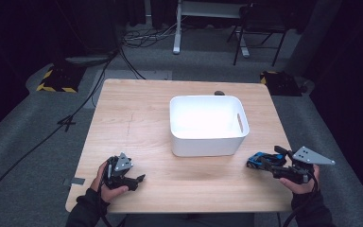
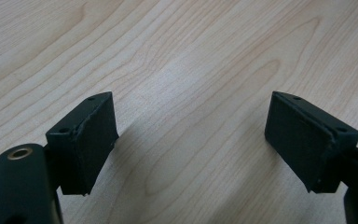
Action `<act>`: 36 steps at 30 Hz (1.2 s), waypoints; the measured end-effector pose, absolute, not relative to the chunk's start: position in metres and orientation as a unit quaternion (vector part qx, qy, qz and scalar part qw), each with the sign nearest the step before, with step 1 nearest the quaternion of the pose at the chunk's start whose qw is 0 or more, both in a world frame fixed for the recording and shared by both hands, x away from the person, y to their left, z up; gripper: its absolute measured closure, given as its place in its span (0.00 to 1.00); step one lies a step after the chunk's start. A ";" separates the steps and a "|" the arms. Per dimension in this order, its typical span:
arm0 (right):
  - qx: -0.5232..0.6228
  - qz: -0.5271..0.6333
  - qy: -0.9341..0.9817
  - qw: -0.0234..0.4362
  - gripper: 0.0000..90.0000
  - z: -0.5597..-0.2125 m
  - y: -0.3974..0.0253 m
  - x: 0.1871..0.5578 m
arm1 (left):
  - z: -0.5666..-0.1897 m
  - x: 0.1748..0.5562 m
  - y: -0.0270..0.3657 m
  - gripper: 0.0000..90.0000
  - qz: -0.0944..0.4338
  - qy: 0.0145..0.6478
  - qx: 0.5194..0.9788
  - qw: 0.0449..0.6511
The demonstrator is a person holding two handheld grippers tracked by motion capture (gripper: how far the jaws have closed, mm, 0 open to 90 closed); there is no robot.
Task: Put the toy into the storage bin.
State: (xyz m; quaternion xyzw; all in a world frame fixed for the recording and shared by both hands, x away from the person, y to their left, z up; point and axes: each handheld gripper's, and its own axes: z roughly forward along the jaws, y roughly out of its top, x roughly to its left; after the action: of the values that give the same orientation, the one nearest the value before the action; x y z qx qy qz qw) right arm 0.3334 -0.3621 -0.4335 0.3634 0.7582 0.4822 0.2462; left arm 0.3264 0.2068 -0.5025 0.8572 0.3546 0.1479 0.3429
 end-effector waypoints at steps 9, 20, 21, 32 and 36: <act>0.360 0.494 0.751 0.250 0.27 -0.414 -0.362 0.343 | -0.502 0.327 0.208 0.19 0.151 0.352 0.859 0.340; 0.371 0.507 0.737 0.250 0.27 -0.394 -0.367 0.352 | -0.502 0.327 0.207 0.19 0.150 0.352 0.859 0.340; 0.373 0.506 0.737 0.250 0.27 -0.393 -0.368 0.353 | -0.502 0.327 0.208 0.19 0.151 0.352 0.859 0.340; 0.375 0.503 0.741 0.240 0.27 -0.388 -0.368 0.360 | -0.502 0.328 0.208 0.19 0.149 0.353 0.859 0.339; 0.376 0.504 0.740 0.239 0.27 -0.386 -0.368 0.360 | -0.502 0.327 0.208 0.19 0.149 0.353 0.859 0.340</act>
State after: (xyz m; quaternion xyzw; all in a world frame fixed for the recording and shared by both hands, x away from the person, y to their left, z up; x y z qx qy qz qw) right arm 0.3604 -0.3679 -0.3856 0.3759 0.7400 0.5039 0.2388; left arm 0.3274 0.2078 -0.5020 0.8590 0.3531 0.1486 0.3397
